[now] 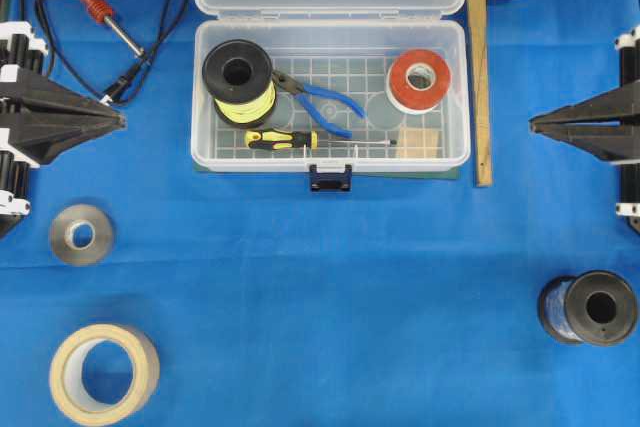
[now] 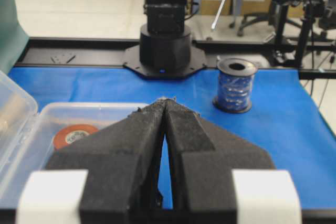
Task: Pick the nipper from the toolbox among several items.
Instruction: 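Move the right gripper over the toolbox toward the blue-handled pliers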
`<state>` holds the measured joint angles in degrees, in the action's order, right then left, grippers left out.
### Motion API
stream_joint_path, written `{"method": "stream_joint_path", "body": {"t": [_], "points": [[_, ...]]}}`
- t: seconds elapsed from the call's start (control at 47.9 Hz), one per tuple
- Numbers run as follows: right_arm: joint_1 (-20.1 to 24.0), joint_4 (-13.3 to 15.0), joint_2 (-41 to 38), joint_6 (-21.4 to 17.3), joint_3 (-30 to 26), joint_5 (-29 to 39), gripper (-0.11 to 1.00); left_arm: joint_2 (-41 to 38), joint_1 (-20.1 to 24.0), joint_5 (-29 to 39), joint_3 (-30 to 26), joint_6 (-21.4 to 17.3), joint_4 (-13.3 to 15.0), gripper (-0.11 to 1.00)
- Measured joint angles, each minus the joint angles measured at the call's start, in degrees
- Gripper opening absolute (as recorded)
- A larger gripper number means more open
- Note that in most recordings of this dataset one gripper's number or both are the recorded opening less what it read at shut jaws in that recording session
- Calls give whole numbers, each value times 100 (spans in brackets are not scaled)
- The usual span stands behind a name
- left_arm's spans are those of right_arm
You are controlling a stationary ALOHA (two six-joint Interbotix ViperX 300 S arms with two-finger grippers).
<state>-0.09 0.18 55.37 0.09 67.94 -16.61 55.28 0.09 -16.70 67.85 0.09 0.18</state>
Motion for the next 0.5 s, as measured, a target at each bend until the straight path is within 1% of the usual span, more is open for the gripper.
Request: {"method": "stream_joint_path", "body": {"t": [0.104,0.23,0.397,0.501], "points": [[-97,0,-35,-35,-70,88,0,0,-18,9,0,-9,123,0],[-387,0,-316,-88,-378,483,0,-9,-26,9,0,-18,158,0],[-809,0,-1028,-88,-1072,1239,0,-18,-35,0,0,-18,167,0],[-1020,0,-1705,-79,-1617,1846,1,-26,-35,9,0,-18,167,0]]}}
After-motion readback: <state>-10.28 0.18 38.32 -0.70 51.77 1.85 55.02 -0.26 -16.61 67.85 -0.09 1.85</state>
